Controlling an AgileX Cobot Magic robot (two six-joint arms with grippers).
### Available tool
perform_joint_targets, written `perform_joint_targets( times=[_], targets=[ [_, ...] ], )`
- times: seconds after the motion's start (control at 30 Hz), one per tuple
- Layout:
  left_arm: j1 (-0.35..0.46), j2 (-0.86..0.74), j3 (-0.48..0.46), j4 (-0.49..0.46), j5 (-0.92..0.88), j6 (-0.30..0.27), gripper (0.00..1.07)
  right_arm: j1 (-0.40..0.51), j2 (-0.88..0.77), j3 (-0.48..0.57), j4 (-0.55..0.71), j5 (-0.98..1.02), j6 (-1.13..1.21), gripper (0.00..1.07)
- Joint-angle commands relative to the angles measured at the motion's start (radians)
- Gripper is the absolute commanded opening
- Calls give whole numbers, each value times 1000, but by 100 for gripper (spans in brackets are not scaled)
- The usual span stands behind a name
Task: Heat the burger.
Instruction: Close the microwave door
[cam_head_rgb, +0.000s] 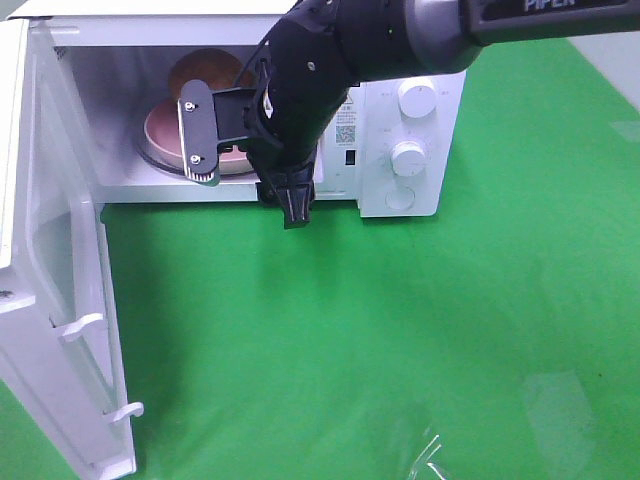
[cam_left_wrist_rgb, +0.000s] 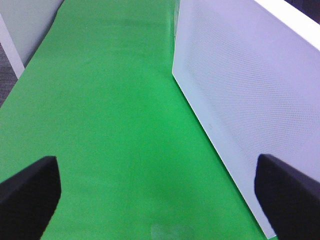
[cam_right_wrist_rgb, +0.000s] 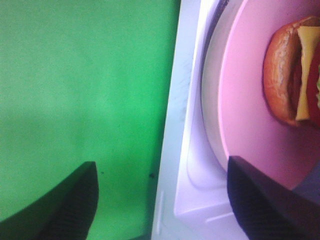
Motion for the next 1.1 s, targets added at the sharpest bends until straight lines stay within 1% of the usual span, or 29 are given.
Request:
perform_joint_targets(
  times=[0.03, 0.07, 0.1, 0.13, 0.2, 0.23, 0.27, 0.3, 0.33, 0.37, 0.43, 0.53, 0.57, 0.67, 0.73, 0.9, 0.97, 1.0, 1.03, 1.1],
  targets=[
    [0, -20, 3, -2, -13, 2, 98, -4, -64, 60, 3, -25, 53, 71],
    [0, -20, 3, -2, -13, 2, 98, -4, -64, 60, 3, -25, 53, 71],
    [0, -20, 3, -2, -13, 2, 98, -4, -93, 96, 3, -37, 92, 71],
    [0, -20, 3, -2, -13, 2, 98, -4, -93, 96, 3, -37, 92, 71],
    [0, -20, 3, -2, -13, 2, 98, -4, -143, 150, 3, -41, 160, 71],
    [0, -20, 3, -2, -13, 2, 98, -4, -143, 150, 3, -41, 160, 71],
    [0, -20, 3, -2, -13, 2, 98, -4, -172, 188, 3, -41, 214, 71],
    [0, -20, 3, -2, -13, 2, 98, -4, -172, 188, 3, -41, 214, 71],
    [0, -20, 3, -2, -13, 2, 98, -4, -200, 223, 3, -41, 265, 71],
    [0, -20, 3, -2, -13, 2, 98, -4, -200, 223, 3, -41, 265, 71],
    [0, -20, 3, -2, -13, 2, 98, -4, -264, 300, 3, -42, 363, 71],
    [0, -20, 3, -2, -13, 2, 98, -4, -279, 318, 3, -43, 386, 71],
    [0, -20, 3, -2, -13, 2, 98, -4, -328, 367, 3, -51, 453, 71],
    [0, -20, 3, -2, -13, 2, 98, -4, -346, 386, 5, -56, 475, 71],
    [0, -20, 3, -2, -13, 2, 98, -4, -414, 452, 6, -69, 622, 71],
    [0, -20, 3, -2, -13, 2, 98, -4, -457, 494, 6, -67, 722, 71],
    [0, -20, 3, -2, -13, 2, 98, -4, -520, 549, 6, -48, 849, 71],
    [0, -20, 3, -2, -13, 2, 98, -4, -520, 549, 6, -48, 849, 71],
    [0, -20, 3, -2, -13, 2, 98, -4, -554, 579, 7, -30, 904, 71],
    [0, -20, 3, -2, -13, 2, 98, -4, -569, 594, 7, -21, 927, 71]
  ],
)
